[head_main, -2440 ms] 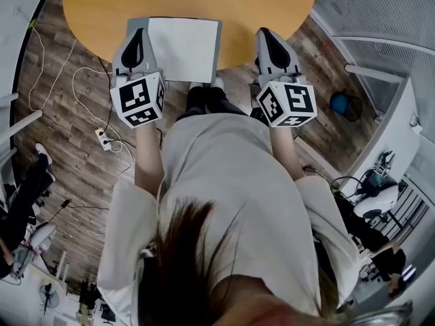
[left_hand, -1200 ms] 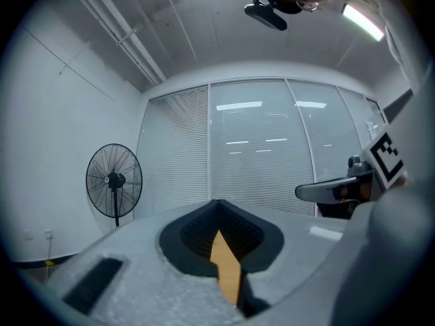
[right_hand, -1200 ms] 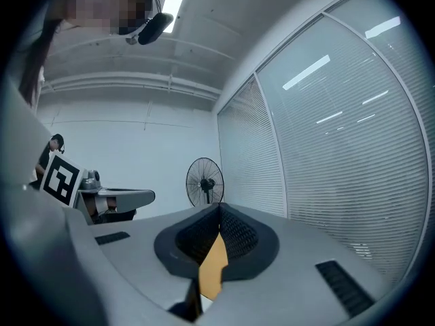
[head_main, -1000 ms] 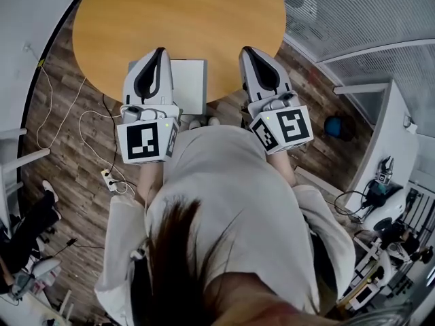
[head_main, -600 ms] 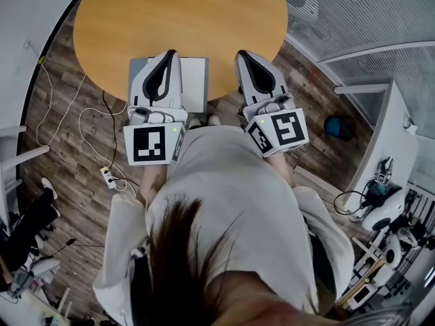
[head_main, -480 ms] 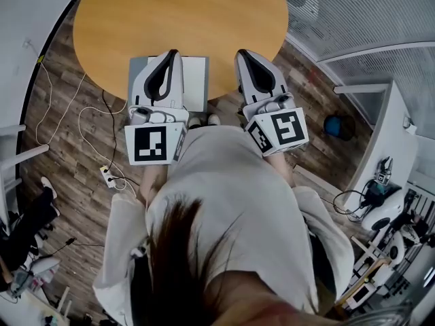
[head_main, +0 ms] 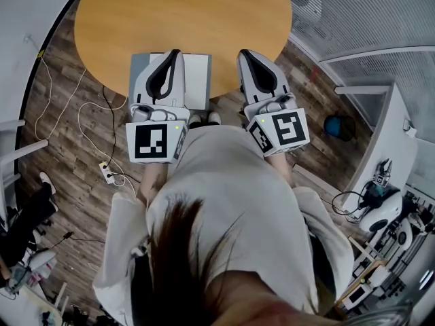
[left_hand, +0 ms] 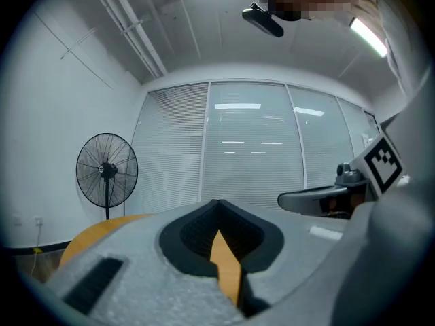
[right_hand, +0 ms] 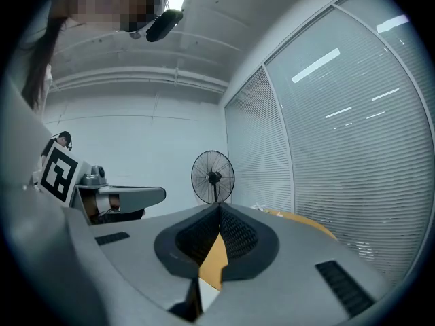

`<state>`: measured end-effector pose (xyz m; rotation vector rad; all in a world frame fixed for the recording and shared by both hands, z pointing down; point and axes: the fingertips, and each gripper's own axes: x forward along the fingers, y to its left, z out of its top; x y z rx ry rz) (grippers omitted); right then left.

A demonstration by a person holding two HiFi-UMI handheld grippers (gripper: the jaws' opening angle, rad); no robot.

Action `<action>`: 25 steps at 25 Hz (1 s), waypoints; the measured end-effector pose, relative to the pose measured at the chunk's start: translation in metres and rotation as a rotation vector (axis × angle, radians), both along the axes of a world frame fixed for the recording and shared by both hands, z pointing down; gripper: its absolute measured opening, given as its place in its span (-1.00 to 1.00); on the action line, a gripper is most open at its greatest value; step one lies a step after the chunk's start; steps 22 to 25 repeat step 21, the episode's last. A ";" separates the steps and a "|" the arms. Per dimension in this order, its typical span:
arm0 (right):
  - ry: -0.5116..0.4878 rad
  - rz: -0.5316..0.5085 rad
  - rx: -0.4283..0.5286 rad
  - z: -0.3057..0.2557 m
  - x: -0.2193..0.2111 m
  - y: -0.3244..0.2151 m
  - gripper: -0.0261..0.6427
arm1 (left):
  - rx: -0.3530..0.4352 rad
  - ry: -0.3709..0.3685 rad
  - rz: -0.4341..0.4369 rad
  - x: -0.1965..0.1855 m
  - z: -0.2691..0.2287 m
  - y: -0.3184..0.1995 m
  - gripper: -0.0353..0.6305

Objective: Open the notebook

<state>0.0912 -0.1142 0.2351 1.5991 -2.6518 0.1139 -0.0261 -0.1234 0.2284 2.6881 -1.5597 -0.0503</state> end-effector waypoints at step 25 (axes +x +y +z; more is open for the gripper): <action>-0.004 -0.037 -0.012 0.003 -0.008 -0.014 -0.92 | -0.005 -0.011 -0.076 -0.020 0.003 -0.008 -0.85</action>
